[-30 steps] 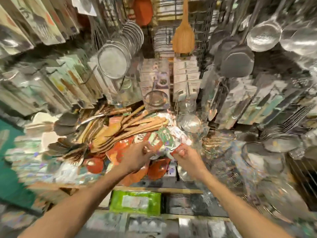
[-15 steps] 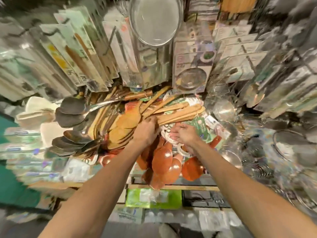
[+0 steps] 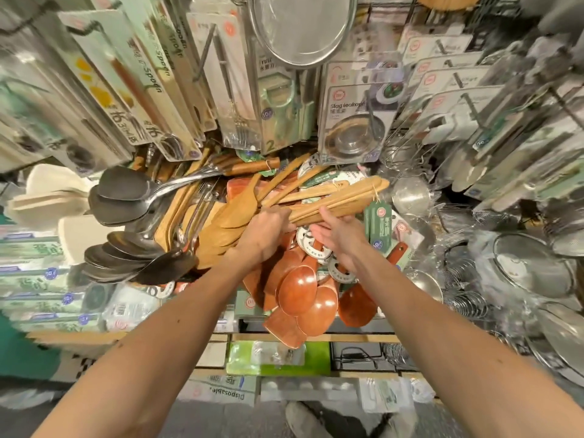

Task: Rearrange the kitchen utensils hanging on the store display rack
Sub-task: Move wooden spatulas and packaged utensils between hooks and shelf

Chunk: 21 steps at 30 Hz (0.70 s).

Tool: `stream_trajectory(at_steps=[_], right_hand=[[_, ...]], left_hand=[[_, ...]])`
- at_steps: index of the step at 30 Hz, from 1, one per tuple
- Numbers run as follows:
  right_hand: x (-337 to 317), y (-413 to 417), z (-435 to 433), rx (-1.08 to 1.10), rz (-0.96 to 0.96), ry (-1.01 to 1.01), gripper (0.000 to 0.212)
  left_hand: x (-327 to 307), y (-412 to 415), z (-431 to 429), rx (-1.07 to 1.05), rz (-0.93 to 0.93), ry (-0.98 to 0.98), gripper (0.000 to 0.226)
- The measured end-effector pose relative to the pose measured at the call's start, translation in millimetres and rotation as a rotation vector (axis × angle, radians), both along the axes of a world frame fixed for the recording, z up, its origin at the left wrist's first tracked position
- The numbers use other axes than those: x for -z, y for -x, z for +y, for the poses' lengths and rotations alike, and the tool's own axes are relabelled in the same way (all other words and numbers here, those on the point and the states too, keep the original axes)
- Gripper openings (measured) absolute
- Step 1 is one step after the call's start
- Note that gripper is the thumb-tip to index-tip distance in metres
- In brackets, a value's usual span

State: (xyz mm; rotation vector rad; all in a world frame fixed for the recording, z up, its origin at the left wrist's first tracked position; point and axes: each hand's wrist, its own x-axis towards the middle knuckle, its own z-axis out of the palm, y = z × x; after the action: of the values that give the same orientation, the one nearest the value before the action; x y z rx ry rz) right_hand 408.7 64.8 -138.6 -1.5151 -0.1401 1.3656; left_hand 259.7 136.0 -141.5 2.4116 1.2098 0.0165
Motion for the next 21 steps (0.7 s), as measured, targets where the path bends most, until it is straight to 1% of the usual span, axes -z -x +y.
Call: stream_trajectory(at_steps=[2,7,10,13,15,19,21], right_hand=[[-3,0,-2,-0.049,0.029,-0.065,0.084],[-17,2,-5,-0.055,0.142,-0.199,0.088],[-29,0,-7,-0.035,0.136,-0.211,0.073],[-47,-1,-13,-0.048,0.135,-0.239,0.076],[-60,-4,-21,-0.071,0.112,-0.266,0.062],[-93,-10,-40,-0.186,0.001,-0.340,0.027],[-111,-14,-50,-0.217,-0.051,-0.375,0.023]], left_hand=[[-11,0,-3,0.004,-0.065,0.077,0.036],[-32,-5,-5,0.057,-0.223,0.164,0.032],[-42,-3,-7,0.060,-0.297,0.195,0.029],[-57,-2,-13,0.050,-0.339,0.218,0.033],[-73,-1,-21,0.032,-0.393,0.267,0.032],[-113,3,-46,0.055,-0.515,0.378,0.016],[-130,4,-61,0.062,-0.567,0.436,0.014]])
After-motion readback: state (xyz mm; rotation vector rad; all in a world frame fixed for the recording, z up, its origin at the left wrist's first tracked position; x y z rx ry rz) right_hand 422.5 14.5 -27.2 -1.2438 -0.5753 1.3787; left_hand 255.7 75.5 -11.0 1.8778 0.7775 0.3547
